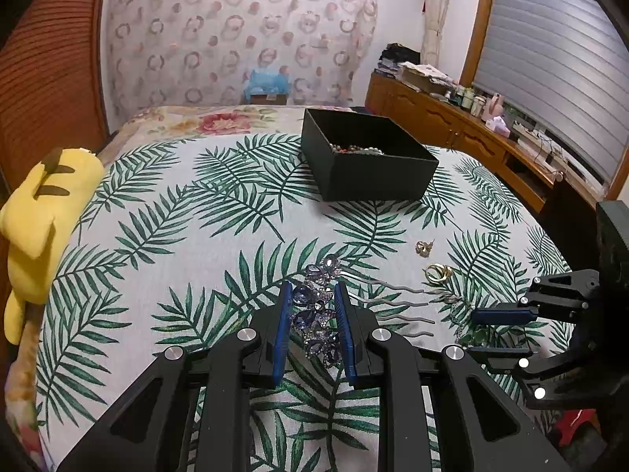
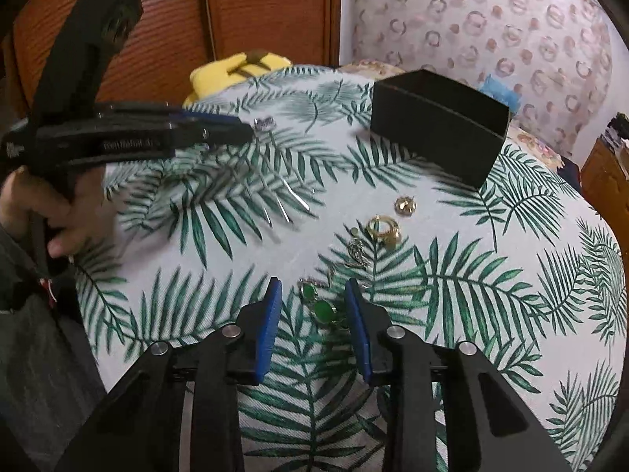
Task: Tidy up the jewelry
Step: 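Lift the hair clip with the left gripper while the right gripper grasps the green earring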
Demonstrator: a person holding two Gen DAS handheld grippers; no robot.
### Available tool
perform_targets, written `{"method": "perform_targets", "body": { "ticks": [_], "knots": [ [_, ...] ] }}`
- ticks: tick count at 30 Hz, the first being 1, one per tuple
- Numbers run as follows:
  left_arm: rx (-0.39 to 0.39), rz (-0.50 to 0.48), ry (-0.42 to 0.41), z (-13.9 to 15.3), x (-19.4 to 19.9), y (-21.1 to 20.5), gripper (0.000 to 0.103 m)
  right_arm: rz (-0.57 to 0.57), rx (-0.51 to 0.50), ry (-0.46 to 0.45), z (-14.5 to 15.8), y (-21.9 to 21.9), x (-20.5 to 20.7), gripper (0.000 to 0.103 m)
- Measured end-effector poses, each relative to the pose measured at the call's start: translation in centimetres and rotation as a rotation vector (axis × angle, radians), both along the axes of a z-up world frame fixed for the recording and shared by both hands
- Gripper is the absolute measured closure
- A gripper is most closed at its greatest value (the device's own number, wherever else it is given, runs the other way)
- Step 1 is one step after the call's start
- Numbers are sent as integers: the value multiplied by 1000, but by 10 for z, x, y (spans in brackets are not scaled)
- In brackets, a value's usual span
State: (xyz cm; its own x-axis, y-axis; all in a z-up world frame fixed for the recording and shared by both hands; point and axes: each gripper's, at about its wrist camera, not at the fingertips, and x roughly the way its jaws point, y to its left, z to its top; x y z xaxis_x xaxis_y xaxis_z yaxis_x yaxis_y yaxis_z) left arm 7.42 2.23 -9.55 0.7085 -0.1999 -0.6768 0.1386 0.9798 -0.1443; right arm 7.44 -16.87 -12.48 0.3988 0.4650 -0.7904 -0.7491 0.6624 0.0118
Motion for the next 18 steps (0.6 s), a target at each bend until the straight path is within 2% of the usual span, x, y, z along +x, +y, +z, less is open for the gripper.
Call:
{"method": "perform_targets", "body": {
  "ticks": [4, 5, 6, 13, 18],
  "knots": [
    [1, -2, -3, 0, -1, 0, 83, 8, -13, -12, 1, -2, -2, 75],
    [0, -2, -4, 0, -1, 0, 83, 12, -13, -13, 1, -4, -2, 85],
    [-4, -4, -5, 0, -1, 0, 83, 15, -16, -17, 1, -4, -3, 90],
    [-7, -12, -49, 16, -4, -5, 83, -3, 33, -18, 8, -17, 0, 90],
    [2, -18, -72, 27, 1, -10, 83, -38, 84, -60, 30, -29, 6, 90]
  ]
}}
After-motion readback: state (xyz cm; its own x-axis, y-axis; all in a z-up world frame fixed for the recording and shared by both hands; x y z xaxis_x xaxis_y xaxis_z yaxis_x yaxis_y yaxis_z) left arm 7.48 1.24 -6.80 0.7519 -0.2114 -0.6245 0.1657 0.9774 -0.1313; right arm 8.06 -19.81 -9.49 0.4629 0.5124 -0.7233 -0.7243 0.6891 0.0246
